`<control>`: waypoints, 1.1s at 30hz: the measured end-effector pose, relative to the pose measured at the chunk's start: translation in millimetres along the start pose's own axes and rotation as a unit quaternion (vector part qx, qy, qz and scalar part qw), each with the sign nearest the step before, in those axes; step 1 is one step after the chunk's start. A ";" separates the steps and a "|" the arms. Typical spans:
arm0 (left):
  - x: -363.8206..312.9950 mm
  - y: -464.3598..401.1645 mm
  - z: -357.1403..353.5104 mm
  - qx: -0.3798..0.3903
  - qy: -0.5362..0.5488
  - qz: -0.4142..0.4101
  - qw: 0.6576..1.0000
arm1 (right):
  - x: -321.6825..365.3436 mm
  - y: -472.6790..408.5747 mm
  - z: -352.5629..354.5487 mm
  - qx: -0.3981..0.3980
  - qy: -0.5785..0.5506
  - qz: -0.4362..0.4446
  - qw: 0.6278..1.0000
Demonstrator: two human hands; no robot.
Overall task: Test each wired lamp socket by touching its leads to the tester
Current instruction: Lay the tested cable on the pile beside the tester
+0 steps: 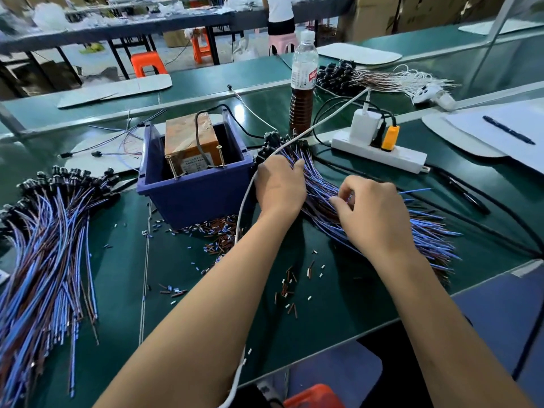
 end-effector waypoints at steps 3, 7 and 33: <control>-0.9 1.9 -7.2 0.044 -0.103 -0.016 0.994 | -3.6 5.1 -4.7 -0.006 0.064 -0.007 0.998; -8.5 6.0 -6.5 0.058 -0.128 -0.047 0.989 | -2.0 11.0 -17.2 0.029 0.096 -0.002 0.995; 241.3 33.9 246.7 -0.223 -0.248 0.213 0.918 | 273.6 91.5 -128.1 0.282 -0.199 0.272 0.898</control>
Point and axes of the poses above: each hand's wrist, its own y-axis away from the middle knuckle, its own z-axis out of the back of the hand, x = y × z, the point moved 7 cm from there along -y, towards the middle knuckle
